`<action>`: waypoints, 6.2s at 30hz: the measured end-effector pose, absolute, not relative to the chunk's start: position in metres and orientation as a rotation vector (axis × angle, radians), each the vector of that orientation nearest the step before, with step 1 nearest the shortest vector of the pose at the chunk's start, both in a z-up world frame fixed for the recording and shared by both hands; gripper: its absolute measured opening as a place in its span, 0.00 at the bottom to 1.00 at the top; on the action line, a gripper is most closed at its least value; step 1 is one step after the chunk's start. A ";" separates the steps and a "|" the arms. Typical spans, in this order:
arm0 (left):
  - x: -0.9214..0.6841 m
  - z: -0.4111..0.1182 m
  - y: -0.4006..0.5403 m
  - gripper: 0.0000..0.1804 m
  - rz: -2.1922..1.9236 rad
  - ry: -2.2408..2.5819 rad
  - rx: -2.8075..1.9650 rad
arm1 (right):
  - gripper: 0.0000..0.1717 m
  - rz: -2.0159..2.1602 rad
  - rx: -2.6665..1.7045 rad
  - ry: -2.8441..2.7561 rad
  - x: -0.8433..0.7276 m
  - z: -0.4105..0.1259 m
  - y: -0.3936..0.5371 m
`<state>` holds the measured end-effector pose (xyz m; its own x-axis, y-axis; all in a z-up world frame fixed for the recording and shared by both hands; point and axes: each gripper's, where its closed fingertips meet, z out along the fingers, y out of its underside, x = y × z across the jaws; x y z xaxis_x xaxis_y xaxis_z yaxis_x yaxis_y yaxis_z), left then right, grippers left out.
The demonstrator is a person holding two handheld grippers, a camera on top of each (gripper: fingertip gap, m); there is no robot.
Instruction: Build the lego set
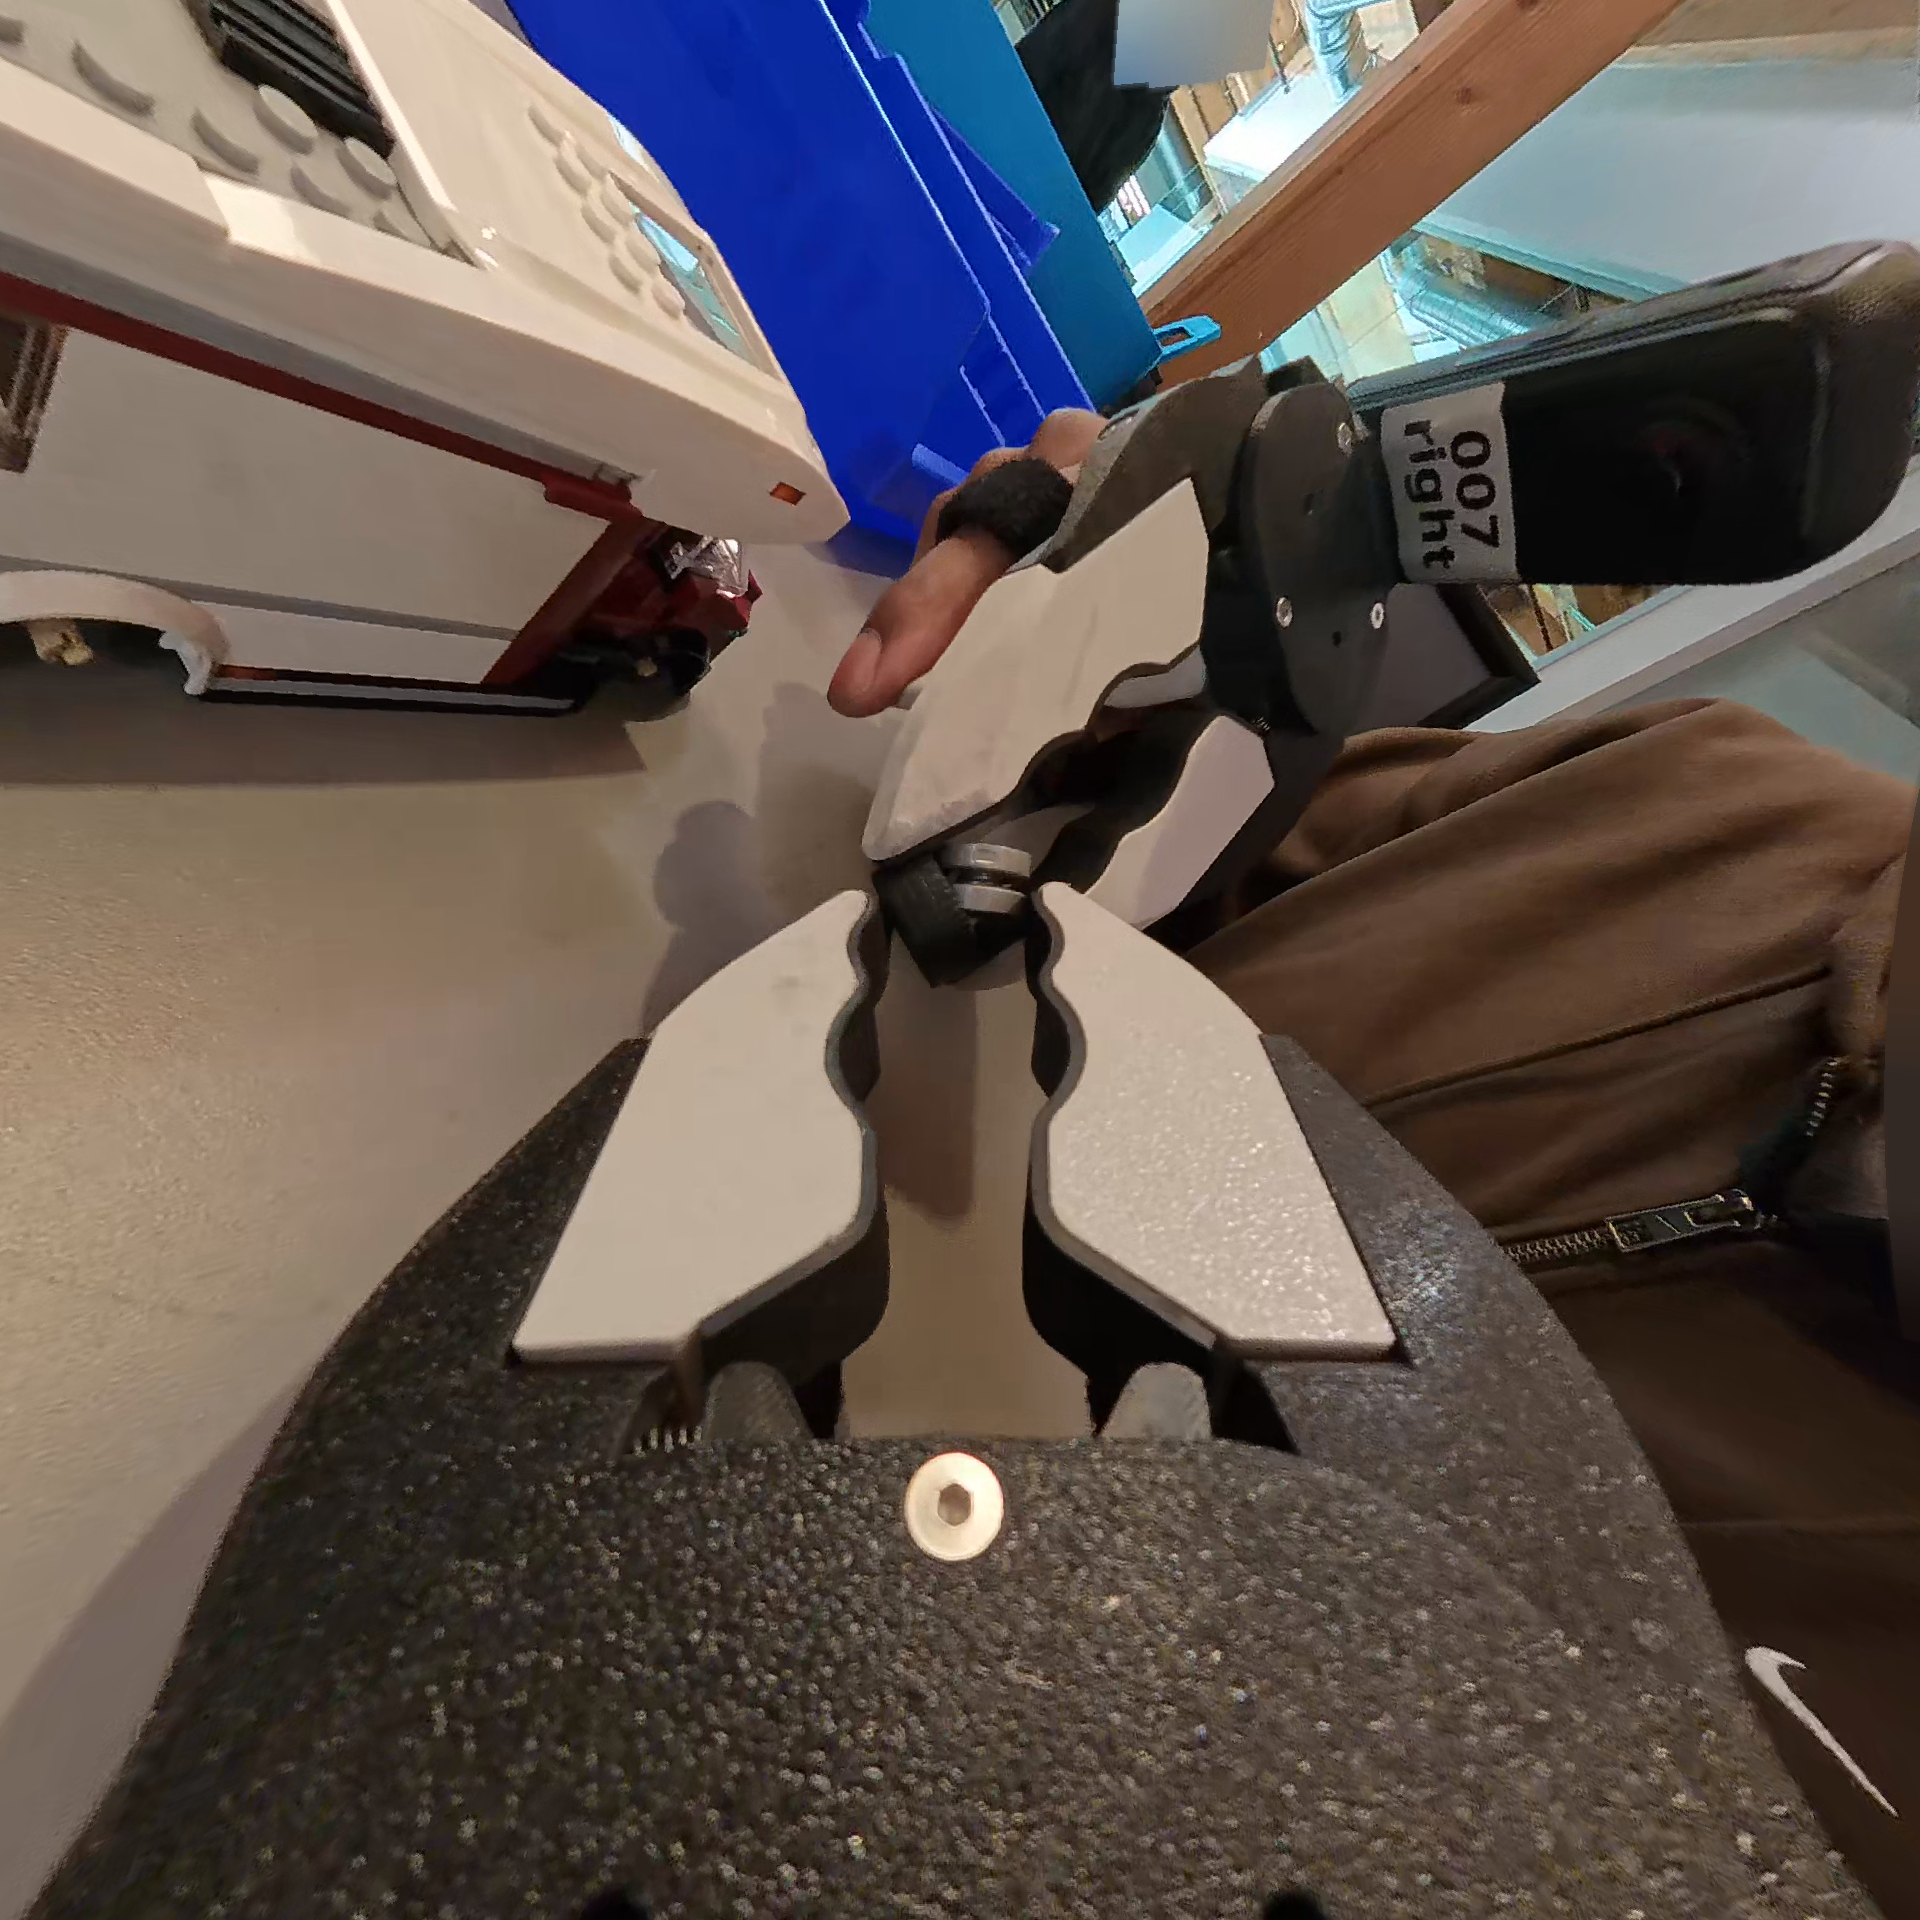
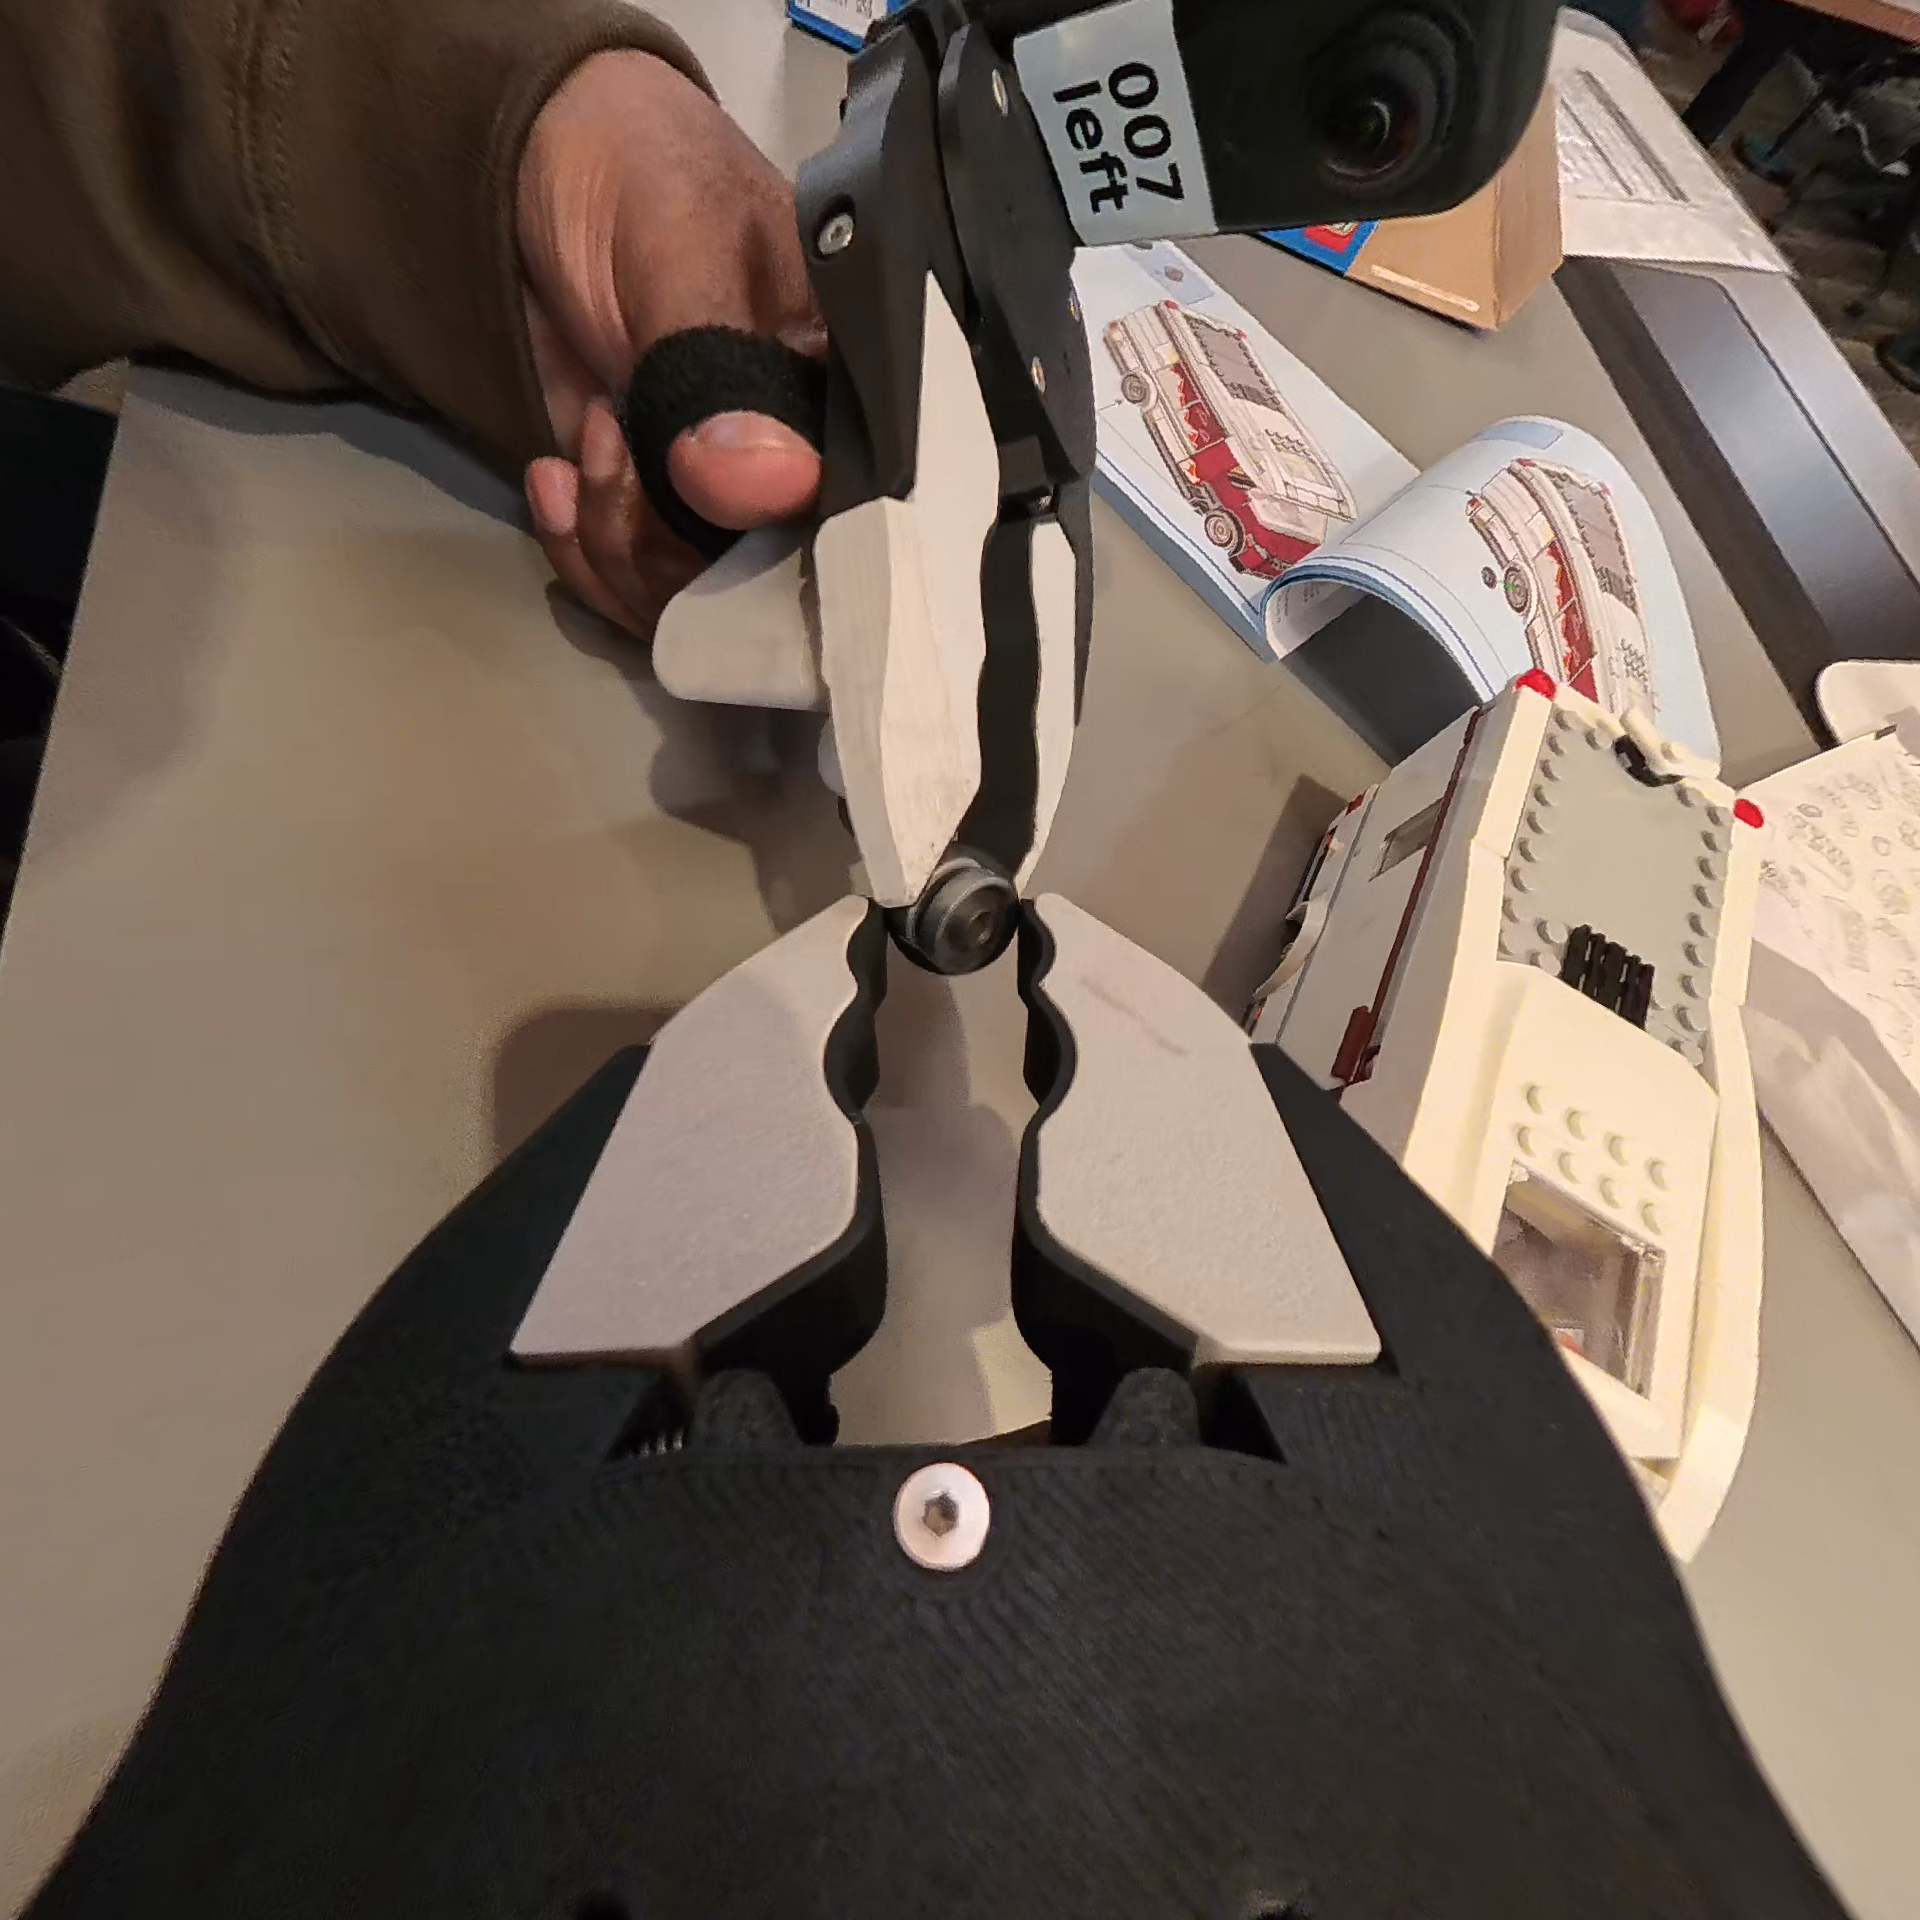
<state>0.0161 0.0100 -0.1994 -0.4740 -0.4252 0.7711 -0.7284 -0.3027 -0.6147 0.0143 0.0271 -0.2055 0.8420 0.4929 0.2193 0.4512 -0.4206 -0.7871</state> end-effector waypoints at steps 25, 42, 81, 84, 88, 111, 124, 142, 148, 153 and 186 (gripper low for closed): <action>0.018 -0.180 0.014 0.07 1.960 -1.302 1.374 | 0.21 0.178 -1.986 -0.615 0.015 -0.187 0.026; 0.002 -0.165 0.000 0.05 1.978 -1.365 1.176 | 0.23 0.482 -1.921 -0.613 0.005 -0.175 0.010; 0.014 -0.189 -0.002 0.04 1.913 -1.501 1.378 | 0.16 0.410 -2.096 -0.559 0.011 -0.204 0.017; 0.013 -0.187 -0.002 0.04 1.916 -1.474 1.363 | 0.17 0.424 -2.089 -0.564 0.009 -0.203 0.016; 0.012 -0.180 0.001 0.04 1.945 -1.396 1.318 | 0.22 0.461 -2.060 -0.584 0.006 -0.198 0.013; 0.022 -0.190 0.011 0.12 1.935 -1.515 1.493 | 0.14 0.353 -2.141 -0.537 0.018 -0.210 0.018; 0.026 -0.215 -0.001 0.16 1.799 -1.674 1.609 | 0.14 0.180 -2.323 -0.531 0.025 -0.233 0.016; 0.025 -0.211 -0.001 0.04 1.832 -1.658 1.583 | 0.12 0.169 -2.325 -0.531 0.026 -0.231 0.015; 0.019 -0.197 -0.001 0.03 1.897 -1.563 1.463 | 0.16 0.224 -2.255 -0.543 0.021 -0.220 0.015; 0.016 -0.183 0.002 0.03 1.954 -1.459 1.369 | 0.22 0.294 -2.160 -0.611 0.015 -0.206 0.009; 0.020 -0.183 0.013 0.03 2.005 -1.412 1.385 | 0.24 -0.091 -2.315 -0.055 0.116 -0.256 -0.091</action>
